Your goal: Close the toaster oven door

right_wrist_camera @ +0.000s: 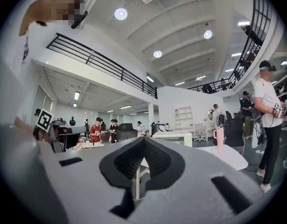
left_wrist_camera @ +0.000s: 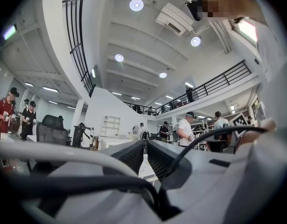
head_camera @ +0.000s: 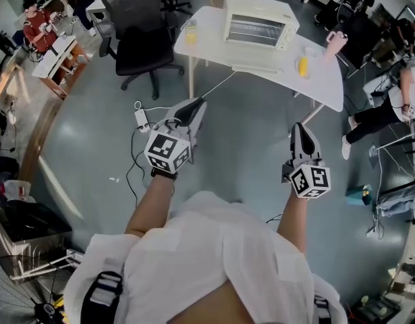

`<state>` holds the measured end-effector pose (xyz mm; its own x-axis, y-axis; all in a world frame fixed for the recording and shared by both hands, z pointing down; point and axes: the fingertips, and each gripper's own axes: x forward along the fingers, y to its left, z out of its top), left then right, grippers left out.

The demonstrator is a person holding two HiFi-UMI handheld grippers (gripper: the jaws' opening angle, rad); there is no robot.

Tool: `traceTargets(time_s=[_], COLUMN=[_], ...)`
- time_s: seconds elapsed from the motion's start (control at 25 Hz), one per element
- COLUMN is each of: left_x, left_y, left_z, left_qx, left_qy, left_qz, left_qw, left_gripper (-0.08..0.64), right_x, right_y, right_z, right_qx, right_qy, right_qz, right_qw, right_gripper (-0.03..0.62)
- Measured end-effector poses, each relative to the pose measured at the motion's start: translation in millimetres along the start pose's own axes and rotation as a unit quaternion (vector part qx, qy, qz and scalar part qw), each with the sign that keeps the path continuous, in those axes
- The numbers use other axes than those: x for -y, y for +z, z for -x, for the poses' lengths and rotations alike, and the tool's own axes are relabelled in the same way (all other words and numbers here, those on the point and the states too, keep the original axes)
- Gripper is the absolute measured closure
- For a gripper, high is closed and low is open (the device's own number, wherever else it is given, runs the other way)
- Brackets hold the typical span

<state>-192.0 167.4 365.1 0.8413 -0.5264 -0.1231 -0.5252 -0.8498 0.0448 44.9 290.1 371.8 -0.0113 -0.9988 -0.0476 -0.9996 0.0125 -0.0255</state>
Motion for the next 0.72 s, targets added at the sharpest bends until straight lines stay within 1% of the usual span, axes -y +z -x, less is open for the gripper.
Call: traceTargets(time_s=[0.4, 0.72], left_x=[-12, -9], left_y=[-3, -13], left_z=[-7, -37], left_qx=[0.002, -0.009], left_qy=[0.003, -0.004], left_qz=[0.006, 0.004], left_qw=[1.0000, 0.9999], left_gripper=[0.538, 0.538], right_x=[4, 31], right_y=[-4, -14], right_z=[-13, -27], right_qx=[-0.004, -0.012], right_qy=[-0.006, -0.008], right_qz=[0.008, 0.003], right_qw=[1.000, 1.000], right_gripper=[0.589, 0.589])
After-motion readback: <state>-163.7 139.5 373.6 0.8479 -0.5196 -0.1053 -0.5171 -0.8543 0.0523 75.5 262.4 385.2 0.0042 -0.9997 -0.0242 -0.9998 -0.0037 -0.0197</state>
